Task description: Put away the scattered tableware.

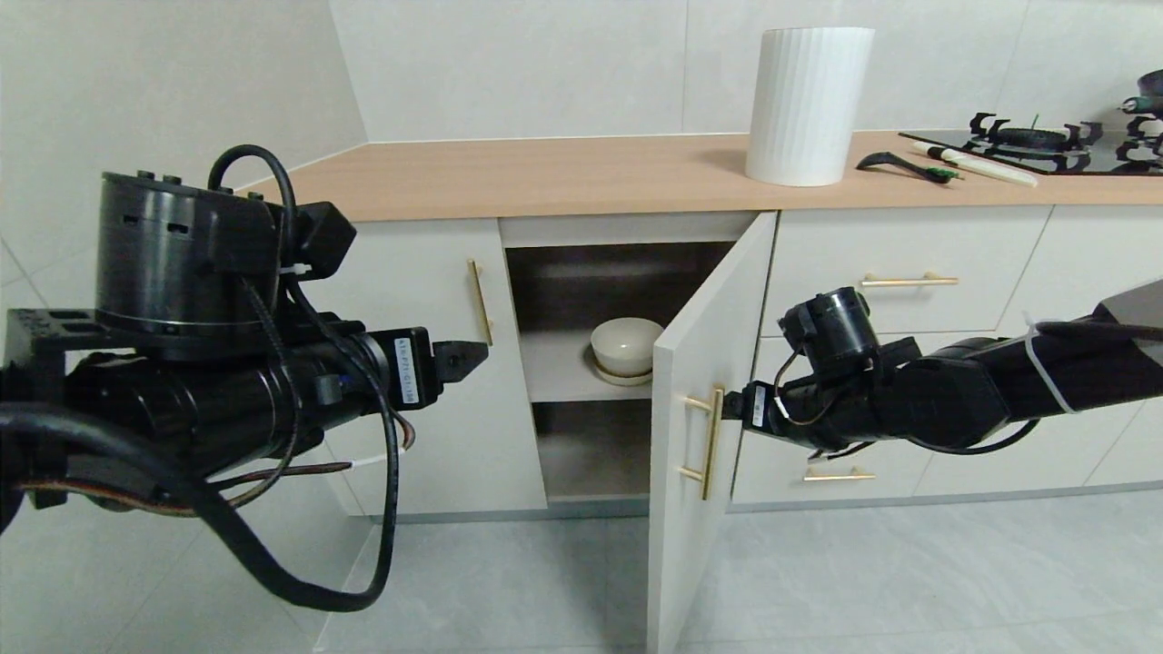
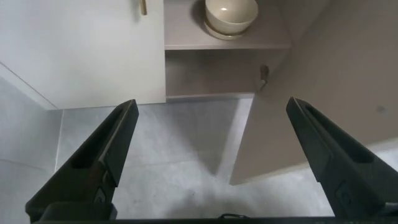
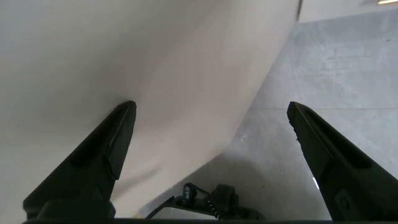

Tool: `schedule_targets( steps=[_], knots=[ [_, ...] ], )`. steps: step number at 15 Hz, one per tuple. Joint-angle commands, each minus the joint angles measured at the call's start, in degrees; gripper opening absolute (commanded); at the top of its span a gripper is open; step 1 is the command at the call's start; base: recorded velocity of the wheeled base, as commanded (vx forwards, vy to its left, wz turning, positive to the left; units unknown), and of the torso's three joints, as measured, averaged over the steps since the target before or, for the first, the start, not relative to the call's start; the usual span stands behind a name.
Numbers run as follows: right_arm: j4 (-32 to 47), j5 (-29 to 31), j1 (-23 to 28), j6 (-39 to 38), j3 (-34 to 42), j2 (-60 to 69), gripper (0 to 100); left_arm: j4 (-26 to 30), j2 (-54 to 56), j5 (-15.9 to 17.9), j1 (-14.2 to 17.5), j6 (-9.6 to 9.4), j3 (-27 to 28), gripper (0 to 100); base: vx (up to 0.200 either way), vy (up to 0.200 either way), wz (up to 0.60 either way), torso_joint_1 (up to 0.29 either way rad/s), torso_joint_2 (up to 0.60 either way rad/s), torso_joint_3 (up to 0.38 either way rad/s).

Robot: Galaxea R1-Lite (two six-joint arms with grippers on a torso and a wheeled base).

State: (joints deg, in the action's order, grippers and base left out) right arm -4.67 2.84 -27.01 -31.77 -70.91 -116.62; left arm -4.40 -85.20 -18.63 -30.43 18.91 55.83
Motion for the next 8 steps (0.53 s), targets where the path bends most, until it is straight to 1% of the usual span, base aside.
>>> schedule_targets(
  steps=[1,5,7,8],
  knots=[
    [0.0,0.1,-0.1,-0.1,-0.3,-0.8,100,0.1,1.0,0.0,0.5,-0.1,0.1,100,0.0,0.0,0.0,0.0,0.0,0.0],
    [-0.5,0.1,-0.5,-0.8,-0.4,-1.7,100,0.8,2.3,0.0,3.5,-0.27,1.3,100,0.2,0.0,0.0,0.0,0.0,0.006],
    [-3.0,0.2,-0.8,-2.1,-0.4,-2.7,100,0.7,4.0,0.0,5.9,-1.59,1.6,100,0.2,0.0,0.0,0.007,0.0,0.0],
    [-4.7,0.6,-1.0,-3.4,-0.4,-3.6,100,0.7,5.6,0.0,7.0,-2.47,2.2,100,0.0,0.0,0.0,0.0,0.0,0.0]
  ],
)
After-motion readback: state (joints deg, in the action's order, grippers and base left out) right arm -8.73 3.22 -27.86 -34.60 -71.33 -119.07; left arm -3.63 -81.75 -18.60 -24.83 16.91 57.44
